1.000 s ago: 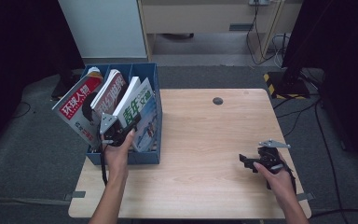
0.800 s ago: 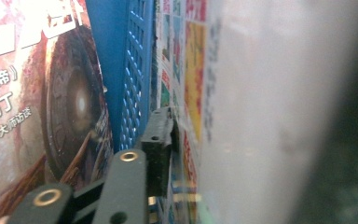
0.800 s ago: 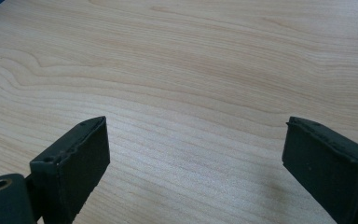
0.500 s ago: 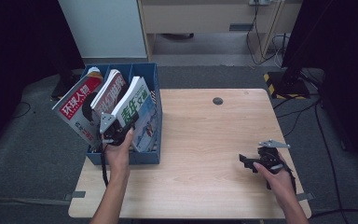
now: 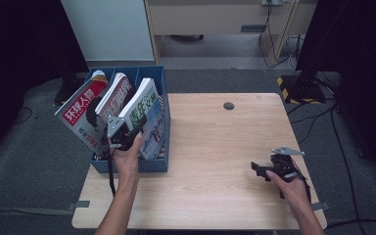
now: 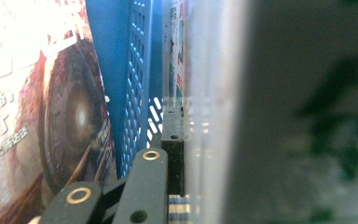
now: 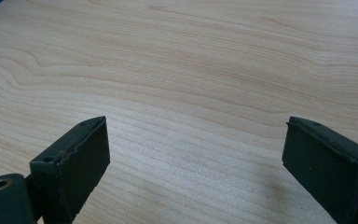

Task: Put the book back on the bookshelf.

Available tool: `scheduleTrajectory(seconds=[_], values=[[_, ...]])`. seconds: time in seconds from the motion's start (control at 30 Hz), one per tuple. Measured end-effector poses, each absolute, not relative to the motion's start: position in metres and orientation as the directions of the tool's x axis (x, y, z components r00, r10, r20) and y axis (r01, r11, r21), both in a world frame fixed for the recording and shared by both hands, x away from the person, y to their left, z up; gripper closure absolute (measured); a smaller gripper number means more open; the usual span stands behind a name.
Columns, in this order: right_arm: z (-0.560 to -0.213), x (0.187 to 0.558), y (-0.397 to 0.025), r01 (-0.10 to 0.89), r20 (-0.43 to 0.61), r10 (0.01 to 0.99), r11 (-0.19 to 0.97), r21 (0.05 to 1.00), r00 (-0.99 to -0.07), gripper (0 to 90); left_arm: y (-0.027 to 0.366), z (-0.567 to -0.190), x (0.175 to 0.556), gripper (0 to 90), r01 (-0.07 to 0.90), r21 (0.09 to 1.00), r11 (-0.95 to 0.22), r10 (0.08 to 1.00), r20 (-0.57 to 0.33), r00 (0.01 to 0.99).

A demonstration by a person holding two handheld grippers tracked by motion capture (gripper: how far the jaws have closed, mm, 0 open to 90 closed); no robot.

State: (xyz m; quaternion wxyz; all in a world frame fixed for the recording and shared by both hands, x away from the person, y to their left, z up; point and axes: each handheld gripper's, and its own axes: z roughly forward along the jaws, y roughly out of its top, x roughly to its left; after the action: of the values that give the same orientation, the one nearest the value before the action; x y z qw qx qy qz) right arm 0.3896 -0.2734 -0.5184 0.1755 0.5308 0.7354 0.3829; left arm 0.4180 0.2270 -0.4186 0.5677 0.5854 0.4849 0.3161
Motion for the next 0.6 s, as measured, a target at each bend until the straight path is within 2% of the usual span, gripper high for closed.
scheduleTrajectory(seconds=[0.6], values=[[-0.520,0.390,-0.274,0.653,0.159,0.916,0.133,0.746,-0.368,7.7,0.225,-0.395,0.429,73.6,0.168,0.980,0.108,0.938,-0.156,0.310]])
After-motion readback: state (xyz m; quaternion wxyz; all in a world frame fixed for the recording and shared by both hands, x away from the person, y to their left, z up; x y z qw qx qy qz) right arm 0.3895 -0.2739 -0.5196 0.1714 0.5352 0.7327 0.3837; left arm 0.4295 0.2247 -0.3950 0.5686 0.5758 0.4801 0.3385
